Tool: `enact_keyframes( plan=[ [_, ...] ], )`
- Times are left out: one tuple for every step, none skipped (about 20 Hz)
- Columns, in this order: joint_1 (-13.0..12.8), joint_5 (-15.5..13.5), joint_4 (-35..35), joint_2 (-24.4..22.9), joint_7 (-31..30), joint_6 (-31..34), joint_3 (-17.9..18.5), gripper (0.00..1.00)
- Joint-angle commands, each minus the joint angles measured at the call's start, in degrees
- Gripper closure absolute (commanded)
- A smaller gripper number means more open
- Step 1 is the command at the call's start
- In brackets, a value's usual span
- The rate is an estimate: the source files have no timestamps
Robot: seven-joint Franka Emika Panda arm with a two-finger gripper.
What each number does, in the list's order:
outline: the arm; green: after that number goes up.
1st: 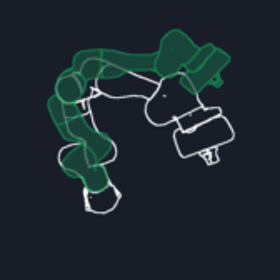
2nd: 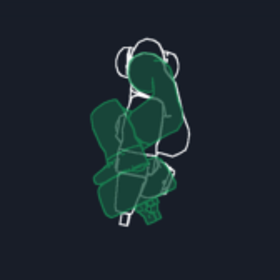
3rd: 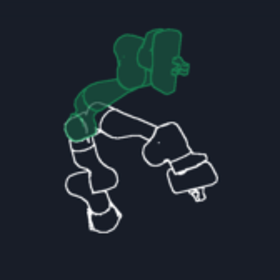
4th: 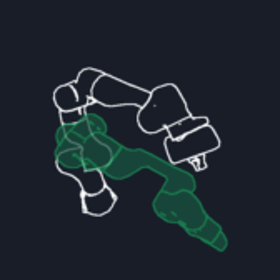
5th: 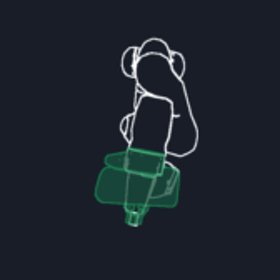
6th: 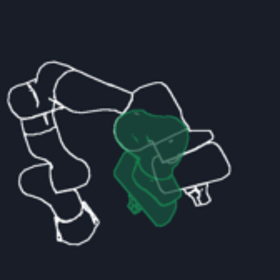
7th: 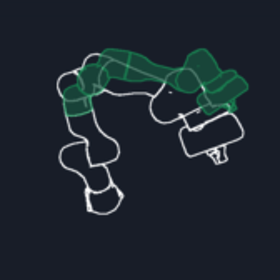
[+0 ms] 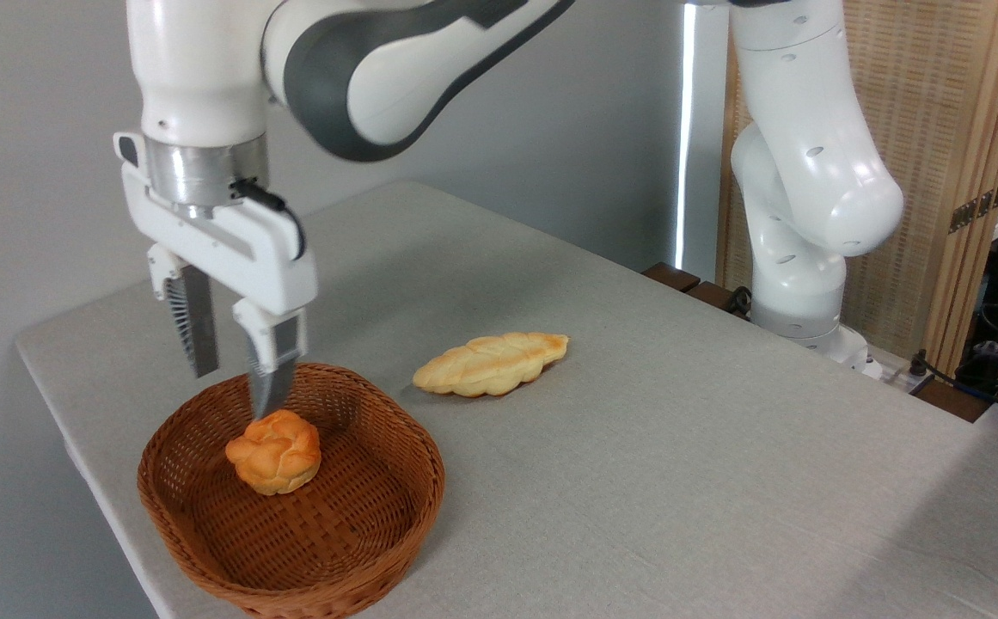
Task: Put bread into the basket
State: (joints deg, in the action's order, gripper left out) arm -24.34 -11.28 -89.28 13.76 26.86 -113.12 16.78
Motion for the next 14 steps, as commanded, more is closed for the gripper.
enact_keyframes(
  plan=[
    [4.01,-0.23,-0.54,-6.01,0.21,9.03,0.98,0.00],
    [5.86,-0.23,-0.54,-7.33,0.47,11.67,0.63,0.00],
    [7.53,-0.23,-0.63,-8.74,1.17,13.96,0.45,0.00],
    [8.86,-0.23,-0.72,-9.88,2.13,15.46,0.36,0.00],
    [10.17,-0.23,-0.63,-11.03,3.36,16.87,-0.25,0.00],
    [12.36,-0.23,-0.63,-12.34,4.33,17.93,-0.95,0.00],
    [14.56,-0.32,-0.63,-13.23,4.78,18.89,-2.70,0.00],
    [16.67,-0.23,-0.63,-13.84,4.78,19.95,-5.15,0.00],
    [18.52,0.11,-0.63,-13.94,4.69,20.39,-8.05,0.00],
    [19.15,2.38,-0.72,-13.94,4.43,20.49,-10.69,0.00],
    [19.15,6.06,-0.81,-13.85,4.34,20.49,-12.71,0.00],
    [19.15,8.62,-0.98,-13.68,3.73,20.49,-14.56,0.00],
    [19.24,9.86,-1.16,-13.50,2.16,20.23,-15.54,0.00],
    [19.24,10.22,-1.16,-13.32,0.84,19.79,-15.72,0.00]
  ],
)
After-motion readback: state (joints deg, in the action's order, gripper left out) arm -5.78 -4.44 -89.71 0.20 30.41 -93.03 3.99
